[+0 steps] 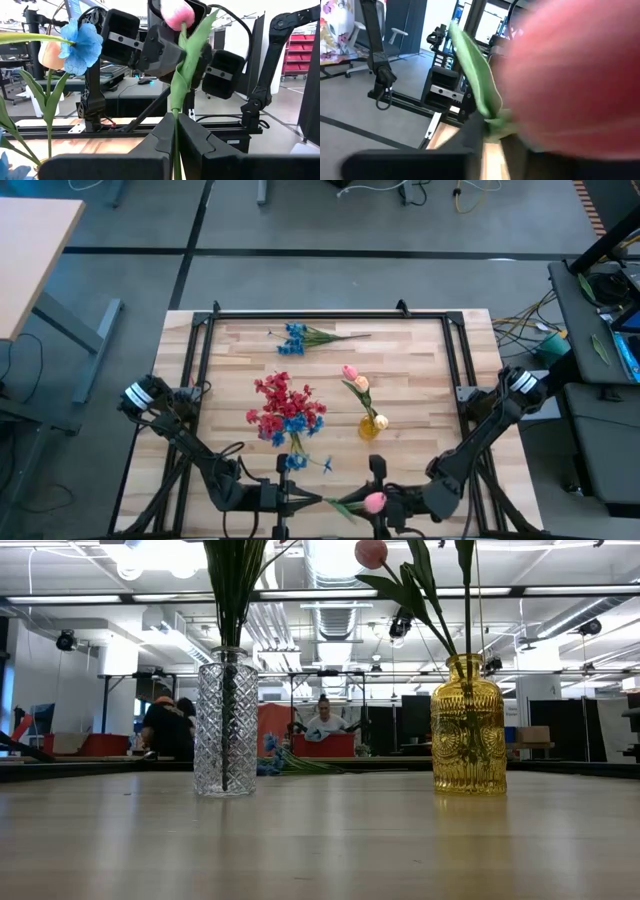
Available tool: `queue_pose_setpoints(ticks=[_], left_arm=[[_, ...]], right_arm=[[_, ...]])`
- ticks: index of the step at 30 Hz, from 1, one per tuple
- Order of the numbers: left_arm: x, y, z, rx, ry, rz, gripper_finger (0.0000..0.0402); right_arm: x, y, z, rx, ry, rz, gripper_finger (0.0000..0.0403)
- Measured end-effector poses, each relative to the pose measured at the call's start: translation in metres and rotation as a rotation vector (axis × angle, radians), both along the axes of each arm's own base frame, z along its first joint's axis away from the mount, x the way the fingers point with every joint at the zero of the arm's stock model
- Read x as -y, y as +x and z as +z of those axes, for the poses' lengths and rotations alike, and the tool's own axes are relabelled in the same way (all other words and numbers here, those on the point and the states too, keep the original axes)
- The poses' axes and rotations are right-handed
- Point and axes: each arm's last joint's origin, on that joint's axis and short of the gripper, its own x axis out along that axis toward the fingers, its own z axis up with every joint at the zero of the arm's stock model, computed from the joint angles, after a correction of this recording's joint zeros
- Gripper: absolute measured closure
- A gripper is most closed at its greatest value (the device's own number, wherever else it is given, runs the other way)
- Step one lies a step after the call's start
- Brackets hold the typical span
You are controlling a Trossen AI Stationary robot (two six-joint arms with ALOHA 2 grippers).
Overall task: Sort flowers into vase by color
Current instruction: Put the pink flower into the yellow vase
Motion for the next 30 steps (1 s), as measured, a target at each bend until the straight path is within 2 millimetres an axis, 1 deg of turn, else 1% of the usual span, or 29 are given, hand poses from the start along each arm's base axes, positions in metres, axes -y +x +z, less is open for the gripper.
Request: queue_pose_setpoints(ticks=[1,2,6,9,13,15,17,21,23,27,30], left_arm=[[0.000,0.000,0.000,0.001,-0.002,0.000,0.0399],[0.001,0.000,0.001,0.003,-0.005,0.000,0.0395],[0.002,0.003,0.011,0.028,-0.037,0.004,0.0362],[0.007,0.003,0.018,0.030,-0.050,-0.005,0.0319],[0.017,0.004,0.025,-0.015,-0.073,-0.029,0.0257],[0.024,0.004,0.032,-0.050,-0.064,-0.043,0.0233],[0.032,0.004,0.042,-0.085,-0.053,-0.057,0.0217],[0.047,0.002,0.074,-0.152,-0.029,-0.085,0.0206],[0.052,0.000,0.092,-0.186,-0.013,-0.095,0.0207],[0.055,-0.008,0.124,-0.262,0.057,-0.098,0.0216],[0.052,-0.016,0.146,-0.309,0.102,-0.026,0.0225]], right_arm=[[0.001,-0.001,0.000,0.000,-0.002,0.001,0.0375],[0.001,-0.001,0.001,0.001,-0.002,0.003,0.0382],[0.001,-0.002,0.002,-0.007,-0.007,0.009,0.0389],[0.001,-0.005,0.004,-0.027,-0.016,0.013,0.0391],[0.007,-0.018,0.018,-0.077,0.033,0.027,0.0392],[0.011,-0.027,0.024,-0.142,0.056,0.037,0.0392],[0.019,-0.037,0.032,-0.240,0.088,0.053,0.0392],[0.038,-0.059,0.055,-0.475,0.238,0.124,0.0391],[0.047,-0.070,0.062,-0.597,0.275,0.120,0.0391],[0.062,-0.085,0.071,-0.757,0.307,0.020,0.0391],[0.074,-0.095,0.079,-0.821,0.332,-0.053,0.0390]])
